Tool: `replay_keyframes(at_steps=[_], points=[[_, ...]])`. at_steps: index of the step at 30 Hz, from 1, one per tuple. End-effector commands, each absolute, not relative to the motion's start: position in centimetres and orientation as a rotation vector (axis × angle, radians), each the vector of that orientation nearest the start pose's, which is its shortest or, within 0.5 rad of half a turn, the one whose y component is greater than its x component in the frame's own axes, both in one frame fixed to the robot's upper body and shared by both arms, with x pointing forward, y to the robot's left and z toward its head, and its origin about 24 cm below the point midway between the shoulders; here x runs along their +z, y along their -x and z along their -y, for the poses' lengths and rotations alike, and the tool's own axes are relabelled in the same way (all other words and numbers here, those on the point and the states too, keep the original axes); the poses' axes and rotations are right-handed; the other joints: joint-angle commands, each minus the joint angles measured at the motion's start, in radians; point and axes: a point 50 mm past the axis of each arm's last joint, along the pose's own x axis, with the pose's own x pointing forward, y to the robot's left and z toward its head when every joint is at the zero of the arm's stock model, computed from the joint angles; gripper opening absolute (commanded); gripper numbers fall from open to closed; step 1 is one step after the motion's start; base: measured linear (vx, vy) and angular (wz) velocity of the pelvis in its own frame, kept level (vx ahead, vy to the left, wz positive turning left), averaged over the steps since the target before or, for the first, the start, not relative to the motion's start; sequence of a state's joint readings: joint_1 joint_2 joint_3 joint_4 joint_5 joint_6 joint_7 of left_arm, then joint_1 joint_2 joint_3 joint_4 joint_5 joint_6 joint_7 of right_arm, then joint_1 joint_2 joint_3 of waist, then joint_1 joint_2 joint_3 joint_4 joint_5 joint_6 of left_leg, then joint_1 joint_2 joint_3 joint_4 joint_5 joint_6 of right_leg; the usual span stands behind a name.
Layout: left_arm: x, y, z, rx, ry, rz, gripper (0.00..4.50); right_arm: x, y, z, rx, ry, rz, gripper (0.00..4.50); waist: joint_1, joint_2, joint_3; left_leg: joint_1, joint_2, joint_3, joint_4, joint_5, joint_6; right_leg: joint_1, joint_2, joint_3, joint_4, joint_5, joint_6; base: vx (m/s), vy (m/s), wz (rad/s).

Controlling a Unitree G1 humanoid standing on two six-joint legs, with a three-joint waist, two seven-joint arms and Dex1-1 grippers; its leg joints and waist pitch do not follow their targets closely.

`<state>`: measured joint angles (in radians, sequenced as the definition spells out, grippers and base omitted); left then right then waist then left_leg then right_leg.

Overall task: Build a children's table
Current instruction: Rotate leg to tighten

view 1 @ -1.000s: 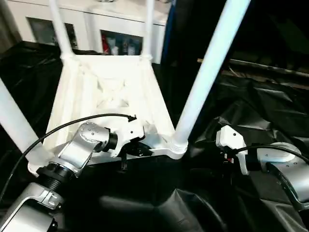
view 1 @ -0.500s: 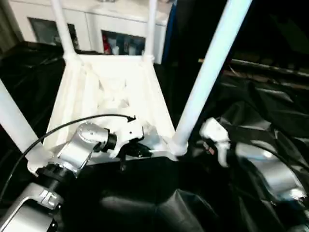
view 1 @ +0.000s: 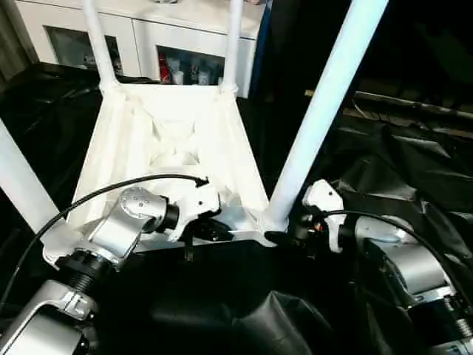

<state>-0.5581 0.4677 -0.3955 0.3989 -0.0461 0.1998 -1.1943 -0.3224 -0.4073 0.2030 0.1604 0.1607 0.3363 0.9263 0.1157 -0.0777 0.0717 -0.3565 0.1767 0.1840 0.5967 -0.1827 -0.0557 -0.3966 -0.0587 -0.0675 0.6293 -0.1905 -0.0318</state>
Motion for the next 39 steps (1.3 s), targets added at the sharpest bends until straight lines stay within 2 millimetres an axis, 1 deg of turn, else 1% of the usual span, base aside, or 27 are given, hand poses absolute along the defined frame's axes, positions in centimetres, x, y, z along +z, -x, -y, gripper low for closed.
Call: replay_keyframes(at_steps=[1,3,5,8,11,12,16,18,19,20,21,22,23,24,26,27,28,29,30,31,32,33,34,35,36,37,39], points=[[6.1,-30.3,-12.7,-1.401,-0.440,-0.457,0.00,6.0,-28.7,14.4,1.069,0.197,-0.335,3.63,-0.001,0.008,-0.071,0.010,0.060,-0.025,-0.068,-0.184,0.000,0.046,-0.099,0.060,-0.086,-0.261,-0.157,0.000,0.000,0.00],[6.1,-30.3,-12.7,-1.400,-0.441,-0.457,0.00,6.0,-28.7,14.3,1.074,0.200,-0.338,3.31,-0.001,0.008,-0.070,0.011,0.060,-0.025,-0.069,-0.185,0.000,0.047,-0.098,0.060,-0.086,-0.262,-0.157,0.000,0.000,0.00],[6.1,-30.3,-12.8,-1.398,-0.442,-0.457,0.00,5.9,-28.8,14.3,1.077,0.202,-0.340,3.23,-0.001,0.006,-0.069,0.010,0.059,-0.025,-0.069,-0.184,0.001,0.046,-0.099,0.060,-0.087,-0.270,-0.154,0.000,0.000,0.00],[6.1,-30.3,-12.8,-1.395,-0.442,-0.458,0.00,5.8,-28.8,14.3,1.082,0.202,-0.343,2.89,-0.001,0.006,-0.070,0.009,0.059,-0.025,-0.068,-0.180,0.002,0.047,-0.099,0.060,-0.087,-0.276,-0.151,0.000,0.000,0.00],[6.0,-30.3,-13.0,-1.392,-0.442,-0.462,0.00,5.6,-28.8,14.2,1.087,0.204,-0.348,2.81,-0.001,0.005,-0.069,0.009,0.059,-0.025,-0.069,-0.182,0.002,0.046,-0.099,0.060,-0.087,-0.279,-0.150,0.000,0.000,0.00],[6.0,-30.3,-13.0,-1.390,-0.441,-0.463,0.00,5.6,-28.8,14.2,1.087,0.203,-0.349,2.70,-0.001,0.005,-0.069,0.009,0.059,-0.025,-0.069,-0.182,0.003,0.046,-0.098,0.059,-0.087,-0.279,-0.149,0.000,0.000,0.00],[5.9,-30.4,-13.1,-1.366,-0.437,-0.465,0.00,5.3,-28.7,14.1,1.081,0.192,-0.355,2.68,-0.002,0.004,-0.067,0.009,0.058,-0.025,-0.069,-0.187,0.004,0.046,-0.099,0.060,-0.090,-0.298,-0.145,0.000,0.000,0.00],[5.8,-30.8,-13.0,-1.296,-0.423,-0.452,0.00,4.6,-28.9,14.1,1.018,0.155,-0.362,2.67,-0.004,0.009,-0.065,0.010,0.060,-0.026,-0.071,-0.193,-0.001,0.042,-0.098,0.060,-0.089,-0.298,-0.148,0.000,0.000,0.00],[5.7,-31.1,-12.7,-1.254,-0.418,-0.444,0.00,4.3,-29.2,14.2,0.958,0.133,-0.362,2.67,-0.006,0.007,-0.064,0.010,0.059,-0.026,-0.072,-0.206,-0.007,0.043,-0.099,0.059,-0.092,-0.317,-0.147,0.000,0.000,0.00],[5.5,-31.5,-12.3,-1.185,-0.405,-0.439,0.00,3.7,-29.6,14.2,0.856,0.092,-0.366,2.67,-0.007,0.006,-0.064,0.010,0.058,-0.026,-0.071,-0.211,-0.008,0.042,-0.099,0.059,-0.094,-0.330,-0.145,0.000,0.000,0.00],[5.3,-31.8,-11.8,-1.153,-0.398,-0.438,0.00,3.3,-29.9,14.1,0.790,0.064,-0.371,2.67,-0.009,0.005,-0.061,0.013,0.056,-0.026,-0.071,-0.227,-0.016,0.039,-0.100,0.057,-0.101,-0.374,-0.138,0.000,0.000,0.00],[5.2,-31.9,-11.3,-1.136,-0.394,-0.436,0.00,3.0,-30.0,14.0,0.741,0.049,-0.381,2.67,-0.011,0.005,-0.061,0.013,0.055,-0.028,-0.072,-0.240,-0.022,0.040,-0.102,0.056,-0.105,-0.425,-0.123,0.000,0.000,0.00],[5.1,-32.0,-10.9,-1.121,-0.390,-0.433,0.00,2.7,-30.1,13.8,0.700,0.042,-0.391,2.67,-0.011,0.003,-0.061,0.012,0.054,-0.029,-0.073,-0.239,-0.021,0.041,-0.102,0.056,-0.106,-0.439,-0.114,0.000,0.000,0.00],[5.0,-32.3,-9.6,-1.089,-0.372,-0.428,0.00,2.1,-30.6,13.3,0.582,0.030,-0.409,2.67,-0.014,0.010,-0.060,0.016,0.054,-0.029,-0.073,-0.253,-0.022,0.034,-0.101,0.056,-0.112,-0.469,-0.102,0.000,0.000,0.00],[4.9,-32.6,-8.1,-1.059,-0.353,-0.424,0.00,1.7,-31.0,12.7,0.466,0.019,-0.427,2.67,-0.022,0.009,-0.060,0.021,0.050,-0.032,-0.073,-0.274,-0.033,0.031,-0.100,0.053,-0.119,-0.524,-0.083,0.000,0.000,0.00],[4.9,-32.7,-7.0,-1.039,-0.347,-0.418,0.00,1.5,-31.2,12.0,0.417,0.008,-0.440,2.67,-0.025,0.011,-0.060,0.020,0.049,-0.032,-0.073,-0.278,-0.033,0.030,-0.102,0.054,-0.120,-0.534,-0.081,0.000,0.000,0.00],[4.9,-32.8,-6.7,-1.035,-0.346,-0.417,0.00,1.4,-31.3,11.8,0.409,0.006,-0.442,2.67,-0.027,0.011,-0.064,0.021,0.050,-0.034,-0.073,-0.275,-0.033,0.031,-0.103,0.053,-0.121,-0.529,-0.075,0.000,0.000,0.00],[4.9,-32.8,-5.7,-1.030,-0.354,-0.411,0.00,1.6,-31.4,10.7,0.419,0.008,-0.430,2.67,-0.026,0.014,-0.063,0.023,0.052,-0.034,-0.073,-0.279,-0.031,0.029,-0.103,0.053,-0.122,-0.520,-0.076,0.000,0.000,0.00],[4.9,-32.8,-4.6,-1.027,-0.362,-0.408,0.00,2.0,-31.6,9.3,0.452,0.011,-0.411,2.67,-0.028,0.013,-0.062,0.024,0.052,-0.034,-0.074,-0.287,-0.027,0.029,-0.100,0.053,-0.123,-0.508,-0.075,0.000,0.000,0.00],[4.9,-32.8,-3.9,-1.026,-0.368,-0.406,0.00,2.2,-31.7,8.3,0.477,0.014,-0.396,2.67,-0.030,0.018,-0.062,0.026,0.052,-0.032,-0.076,-0.298,-0.023,0.026,-0.099,0.055,-0.125,-0.494,-0.076,0.000,0.000,0.00],[4.9,-32.9,-3.4,-1.028,-0.383,-0.401,0.00,2.6,-31.8,7.6,0.511,0.053,-0.370,2.67,-0.029,0.018,-0.062,0.028,0.053,-0.033,-0.076,-0.301,-0.023,0.027,-0.100,0.054,-0.125,-0.487,-0.079,0.000,0.000,0.00],[4.9,-32.9,-3.2,-1.029,-0.392,-0.396,0.00,2.8,-32.0,7.2,0.528,0.069,-0.355,2.67,-0.030,0.020,-0.063,0.027,0.053,-0.033,-0.078,-0.304,-0.020,0.030,-0.100,0.053,-0.125,-0.472,-0.084,0.000,0.000,0.00],[5.0,-32.9,-3.1,-1.030,-0.395,-0.394,0.00,2.9,-32.0,7.2,0.529,0.062,-0.350,2.67,-0.030,0.020,-0.067,0.020,0.054,-0.036,-0.081,-0.287,-0.015,0.039,-0.101,0.053,-0.120,-0.435,-0.089,0.000,0.000,0.00],[5.0,-33.0,-3.0,-1.031,-0.397,-0.391,0.00,3.2,-32.2,7.0,0.529,0.022,-0.343,3.01,-0.029,0.021,-0.067,0.018,0.055,-0.035,-0.082,-0.276,-0.013,0.040,-0.102,0.054,-0.118,-0.415,-0.092,0.000,0.000,0.00],[5.0,-33.0,-3.2,-1.035,-0.396,-0.390,0.00,3.5,-32.4,7.2,0.533,-0.012,-0.332,3.01,-0.028,0.023,-0.067,0.021,0.056,-0.034,-0.082,-0.275,-0.010,0.037,-0.101,0.055,-0.117,-0.391,-0.098,0.000,0.000,0.00],[5.0,-33.0,-3.4,-1.041,-0.396,-0.389,0.00,3.6,-32.4,7.4,0.539,-0.022,-0.327,3.21,-0.028,0.020,-0.068,0.020,0.056,-0.033,-0.081,-0.271,-0.005,0.040,-0.102,0.056,-0.113,-0.373,-0.106,0.000,0.000,0.00],[5.0,-33.0,-4.2,-1.054,-0.397,-0.386,0.00,3.9,-32.6,8.1,0.560,-0.019,-0.314,3.45,-0.027,0.021,-0.068,0.018,0.056,-0.032,-0.081,-0.260,0.001,0.041,-0.103,0.057,-0.112,-0.359,-0.114,0.000,0.000,0.00]])
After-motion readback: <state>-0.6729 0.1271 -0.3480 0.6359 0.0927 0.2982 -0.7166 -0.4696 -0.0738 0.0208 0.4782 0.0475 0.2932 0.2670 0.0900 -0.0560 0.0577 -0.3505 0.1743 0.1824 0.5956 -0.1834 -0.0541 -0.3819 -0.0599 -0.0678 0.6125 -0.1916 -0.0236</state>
